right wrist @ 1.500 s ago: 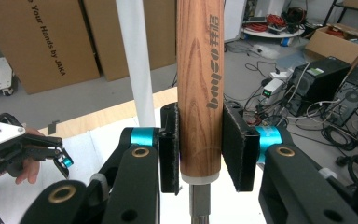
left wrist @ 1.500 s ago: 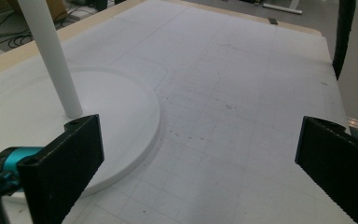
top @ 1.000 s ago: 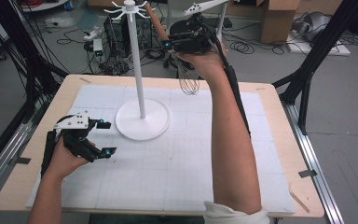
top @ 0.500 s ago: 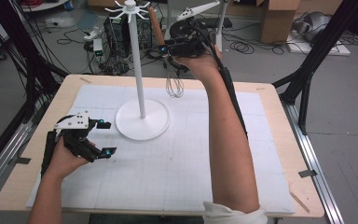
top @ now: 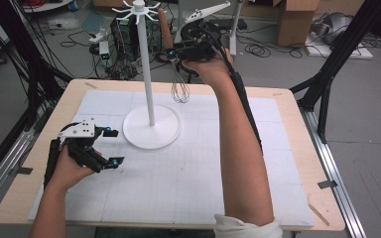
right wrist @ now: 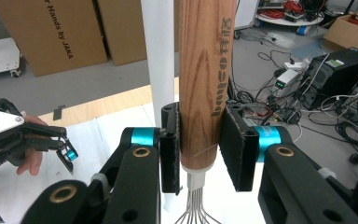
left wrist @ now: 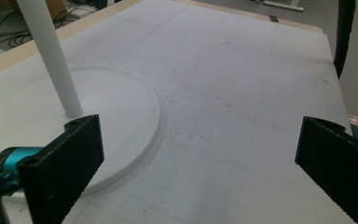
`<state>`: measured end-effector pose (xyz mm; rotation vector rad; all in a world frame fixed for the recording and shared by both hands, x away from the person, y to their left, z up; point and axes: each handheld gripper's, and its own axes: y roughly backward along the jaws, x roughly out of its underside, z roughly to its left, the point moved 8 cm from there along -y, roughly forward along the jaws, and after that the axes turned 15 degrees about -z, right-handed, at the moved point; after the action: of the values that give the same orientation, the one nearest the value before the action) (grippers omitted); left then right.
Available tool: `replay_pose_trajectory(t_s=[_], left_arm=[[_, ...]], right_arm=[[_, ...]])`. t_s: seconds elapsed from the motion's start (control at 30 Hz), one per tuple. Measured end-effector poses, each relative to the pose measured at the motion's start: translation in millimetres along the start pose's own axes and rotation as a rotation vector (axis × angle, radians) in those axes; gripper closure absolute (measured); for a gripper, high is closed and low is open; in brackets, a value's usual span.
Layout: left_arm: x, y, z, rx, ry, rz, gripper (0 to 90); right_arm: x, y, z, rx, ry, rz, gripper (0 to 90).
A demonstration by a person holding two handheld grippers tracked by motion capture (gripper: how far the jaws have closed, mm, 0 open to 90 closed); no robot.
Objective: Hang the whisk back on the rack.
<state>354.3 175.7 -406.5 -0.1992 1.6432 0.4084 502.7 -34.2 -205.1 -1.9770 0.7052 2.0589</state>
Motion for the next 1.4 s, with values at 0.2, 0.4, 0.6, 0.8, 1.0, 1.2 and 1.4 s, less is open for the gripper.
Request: replay_pose_trajectory(t_s=[0.2,0.4,0.6,0.8,1.0,1.2,1.4], left_arm=[[1.3,-1.4,-0.5,0.003,0.001,0.008,1.6],[1.2,-1.4,-0.4,0.002,-0.002,0.008,1.7],[1.5,-1.8,-0.3,0.001,-0.007,0.013,1.6],[2.4,-3.2,-0.6,-0.001,-0.007,0.020,1.7],[3.1,-4.4,-1.2,-0.002,-0.006,0.023,1.6],[3.2,-4.2,-1.6,-0.001,-0.005,0.026,1.6],[2.9,-4.3,-1.6,0.000,-0.003,0.021,1.6]], right_arm=[[-1.0,5.9,0.6,0.024,0.021,-0.002,58.6],[-0.3,18.6,2.7,0.036,0.045,0.009,55.0],[7.6,35.5,6.1,0.028,0.052,0.013,50.3],[15.7,52.5,8.4,0.036,0.064,0.024,46.7],[24.1,66.6,9.8,0.051,0.063,0.023,44.1],[32.9,78.9,12.6,0.051,0.058,0.006,42.7],[46.6,92.5,15.7,0.053,0.045,0.000,40.3]])
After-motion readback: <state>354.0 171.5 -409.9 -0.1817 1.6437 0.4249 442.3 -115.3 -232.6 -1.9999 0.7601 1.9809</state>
